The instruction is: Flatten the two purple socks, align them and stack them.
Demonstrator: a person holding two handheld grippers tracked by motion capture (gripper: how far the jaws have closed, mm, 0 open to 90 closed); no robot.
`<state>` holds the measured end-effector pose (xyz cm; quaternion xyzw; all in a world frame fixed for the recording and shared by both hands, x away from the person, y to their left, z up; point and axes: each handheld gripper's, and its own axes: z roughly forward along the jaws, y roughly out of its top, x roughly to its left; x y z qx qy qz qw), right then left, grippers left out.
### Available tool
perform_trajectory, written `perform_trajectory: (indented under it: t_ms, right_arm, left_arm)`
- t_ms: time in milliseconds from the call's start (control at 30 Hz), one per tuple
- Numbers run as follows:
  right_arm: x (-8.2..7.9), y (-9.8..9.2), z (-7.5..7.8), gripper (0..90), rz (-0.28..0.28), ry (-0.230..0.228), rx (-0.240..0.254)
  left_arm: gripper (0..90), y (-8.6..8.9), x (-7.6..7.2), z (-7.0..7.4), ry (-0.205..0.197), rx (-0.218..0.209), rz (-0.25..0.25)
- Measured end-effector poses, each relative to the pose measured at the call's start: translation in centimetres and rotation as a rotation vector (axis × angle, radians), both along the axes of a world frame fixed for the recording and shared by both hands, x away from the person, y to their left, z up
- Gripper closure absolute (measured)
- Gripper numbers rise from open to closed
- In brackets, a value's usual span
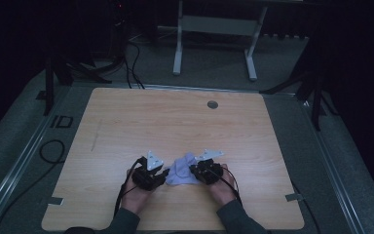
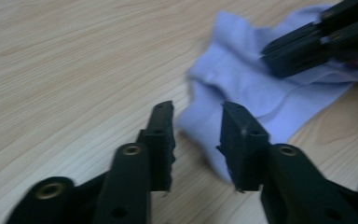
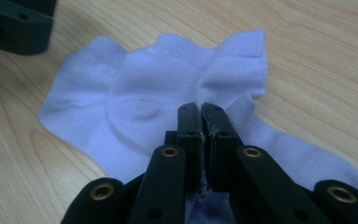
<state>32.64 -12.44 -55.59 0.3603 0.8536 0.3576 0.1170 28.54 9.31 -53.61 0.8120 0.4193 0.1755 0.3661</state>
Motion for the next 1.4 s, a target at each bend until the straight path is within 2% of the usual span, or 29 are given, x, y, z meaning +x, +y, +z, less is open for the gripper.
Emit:
perform_trajectory:
  t_ms: [67, 167, 333, 467, 567, 800, 867, 967, 1067, 1167, 1233, 1300, 1400]
  right_arm:
    - [0.0, -0.1, 0.0, 86.3, -0.003, 0.006, 0.003]
    - [-0.1, 0.0, 0.0, 86.3, 0.0, 0.0, -0.002]
    - [0.0, 0.0, -0.1, 86.3, 0.001, 0.002, 0.0]
    - [0.0, -0.1, -0.1, 86.4, 0.004, 0.004, 0.002]
    - [0.0, -0.1, -0.1, 86.4, 0.005, 0.008, 0.006]
    - [0.1, -0.1, -0.1, 86.3, 0.003, 0.01, 0.01]
    - [0.0, -0.1, -0.1, 86.0, 0.003, 0.01, 0.01]
    - [0.0, -0.2, 0.2, 78.1, 0.009, -0.01, 0.005]
    - [-0.2, -1.1, 1.5, 75.5, -0.006, -0.052, 0.051]
    - [-0.1, -3.0, 3.3, 80.1, -0.041, -0.084, 0.118]
    - [0.0, -4.2, 3.8, 82.7, -0.077, -0.086, 0.136]
    - [-0.1, -5.1, 3.8, 84.4, -0.093, -0.074, 0.116]
    - [-0.4, -5.6, 2.9, 84.6, -0.094, -0.066, 0.04]
  left_arm:
    - [74.7, -0.6, 0.4, -0.2, 0.021, -0.001, -0.008]
    - [74.5, -1.4, 0.8, -0.3, 0.035, 0.002, -0.025]
    - [62.3, -2.1, 1.4, -0.7, 0.083, 0.001, 0.004]
    - [61.1, -2.6, 1.7, -1.0, 0.095, 0.004, 0.003]
    - [64.3, -3.2, 1.9, -1.2, 0.099, 0.028, -0.003]
    - [86.8, -4.2, 2.0, -1.5, 0.085, 0.1, -0.021]
    - [87.6, -4.3, 1.9, -1.5, 0.079, 0.107, -0.02]
    - [88.4, -4.3, 2.0, -1.5, 0.078, 0.105, -0.015]
    - [88.5, -4.3, 2.1, -1.5, 0.077, 0.104, -0.012]
    - [88.5, -4.2, 2.1, -1.5, 0.076, 0.105, -0.008]
    - [88.6, -4.2, 2.1, -1.5, 0.076, 0.107, -0.007]
    - [88.6, -4.2, 2.1, -1.5, 0.075, 0.106, -0.004]
    - [88.6, -4.3, 2.1, -1.6, 0.073, 0.105, -0.001]
